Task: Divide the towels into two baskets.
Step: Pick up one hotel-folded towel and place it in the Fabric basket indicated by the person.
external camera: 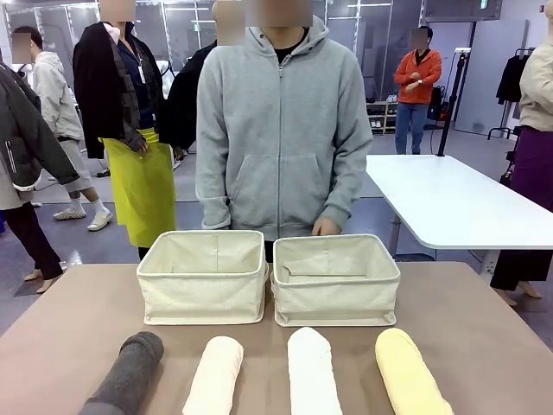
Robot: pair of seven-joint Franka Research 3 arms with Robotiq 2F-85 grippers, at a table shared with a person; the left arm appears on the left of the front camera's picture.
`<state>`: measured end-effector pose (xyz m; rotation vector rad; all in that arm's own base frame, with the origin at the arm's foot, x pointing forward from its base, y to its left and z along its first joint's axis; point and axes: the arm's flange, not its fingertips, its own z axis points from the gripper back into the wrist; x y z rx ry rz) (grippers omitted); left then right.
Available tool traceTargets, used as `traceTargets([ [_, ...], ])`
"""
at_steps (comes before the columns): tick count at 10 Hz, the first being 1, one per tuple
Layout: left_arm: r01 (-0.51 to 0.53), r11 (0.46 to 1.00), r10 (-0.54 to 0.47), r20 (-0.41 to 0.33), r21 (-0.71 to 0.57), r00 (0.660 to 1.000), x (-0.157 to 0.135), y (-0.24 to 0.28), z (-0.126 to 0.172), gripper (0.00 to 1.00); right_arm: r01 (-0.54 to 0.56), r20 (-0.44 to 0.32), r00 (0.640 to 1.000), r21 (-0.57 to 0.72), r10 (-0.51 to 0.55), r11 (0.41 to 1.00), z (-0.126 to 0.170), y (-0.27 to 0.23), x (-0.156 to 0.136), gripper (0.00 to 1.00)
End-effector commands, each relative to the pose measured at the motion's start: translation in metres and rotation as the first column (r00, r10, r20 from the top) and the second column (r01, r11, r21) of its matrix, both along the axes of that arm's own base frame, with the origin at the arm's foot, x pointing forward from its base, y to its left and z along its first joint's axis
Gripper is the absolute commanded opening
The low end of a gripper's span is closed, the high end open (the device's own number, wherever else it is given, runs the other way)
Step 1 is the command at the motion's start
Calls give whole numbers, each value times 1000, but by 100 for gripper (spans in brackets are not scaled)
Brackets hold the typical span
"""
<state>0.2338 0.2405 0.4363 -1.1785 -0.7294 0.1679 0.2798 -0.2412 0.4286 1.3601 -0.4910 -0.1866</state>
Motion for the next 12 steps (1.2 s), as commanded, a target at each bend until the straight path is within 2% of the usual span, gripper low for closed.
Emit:
traceTargets([
  [1, 5, 1000, -5, 17, -9, 1000, -2, 1, 1, 100, 1, 11, 1000, 9, -1, 1000, 3, -1, -1, 100],
  [12, 5, 1000, -5, 17, -9, 1000, -2, 1, 1, 100, 1, 11, 1000, 9, -1, 1000, 3, -1, -1, 100],
])
